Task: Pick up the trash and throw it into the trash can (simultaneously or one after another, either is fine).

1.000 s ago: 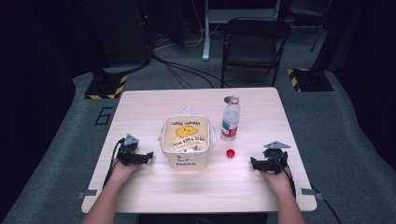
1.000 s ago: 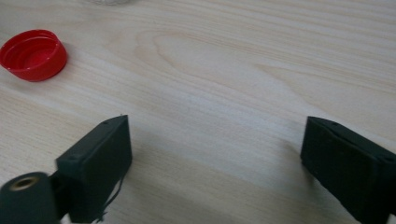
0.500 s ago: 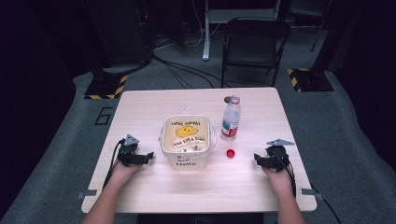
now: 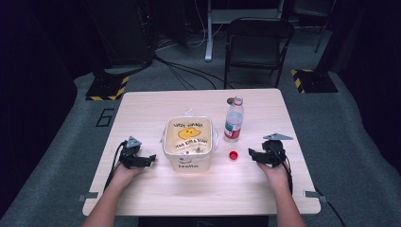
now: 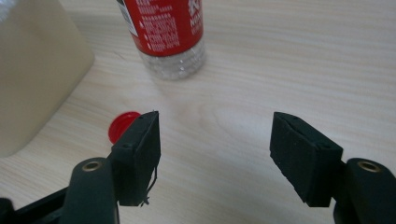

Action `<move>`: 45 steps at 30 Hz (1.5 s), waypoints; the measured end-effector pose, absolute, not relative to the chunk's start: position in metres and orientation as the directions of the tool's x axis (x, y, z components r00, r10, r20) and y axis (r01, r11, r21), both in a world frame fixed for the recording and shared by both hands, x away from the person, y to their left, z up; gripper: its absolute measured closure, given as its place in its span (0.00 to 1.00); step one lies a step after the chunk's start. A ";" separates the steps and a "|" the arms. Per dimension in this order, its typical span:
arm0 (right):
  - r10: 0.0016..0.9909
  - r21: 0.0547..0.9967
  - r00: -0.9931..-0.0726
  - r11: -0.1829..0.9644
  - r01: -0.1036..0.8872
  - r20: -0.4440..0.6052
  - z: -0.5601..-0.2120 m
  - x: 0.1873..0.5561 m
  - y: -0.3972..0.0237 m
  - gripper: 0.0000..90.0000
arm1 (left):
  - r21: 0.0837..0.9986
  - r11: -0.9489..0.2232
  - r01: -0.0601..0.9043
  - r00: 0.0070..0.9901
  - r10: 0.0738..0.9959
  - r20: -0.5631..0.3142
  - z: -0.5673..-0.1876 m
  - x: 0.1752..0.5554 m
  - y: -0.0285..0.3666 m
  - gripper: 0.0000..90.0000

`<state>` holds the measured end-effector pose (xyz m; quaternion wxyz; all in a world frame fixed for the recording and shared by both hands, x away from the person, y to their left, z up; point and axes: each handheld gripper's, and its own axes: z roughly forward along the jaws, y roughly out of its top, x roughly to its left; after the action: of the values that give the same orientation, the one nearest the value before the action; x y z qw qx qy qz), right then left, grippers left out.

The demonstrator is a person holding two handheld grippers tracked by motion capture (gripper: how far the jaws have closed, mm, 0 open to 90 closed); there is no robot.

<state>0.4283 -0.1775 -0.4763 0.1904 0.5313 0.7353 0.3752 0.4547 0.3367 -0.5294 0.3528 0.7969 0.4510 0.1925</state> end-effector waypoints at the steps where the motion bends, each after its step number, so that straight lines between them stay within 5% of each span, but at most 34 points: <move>1: 0.924 0.756 -0.364 0.154 0.637 0.118 -0.473 0.430 -0.176 0.35 | 0.736 -0.344 0.583 0.519 0.855 -0.012 -0.529 0.455 0.337 0.11; 45: 0.905 0.797 -0.421 0.206 0.567 0.065 -0.425 0.475 -0.135 0.15 | 0.732 -0.356 0.581 0.531 0.848 -0.009 -0.529 0.458 0.334 0.09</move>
<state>0.4746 -0.1351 -0.4248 0.2152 0.4931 0.7462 0.3920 0.4575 0.3337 -0.5294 0.3512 0.8012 0.4458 0.1897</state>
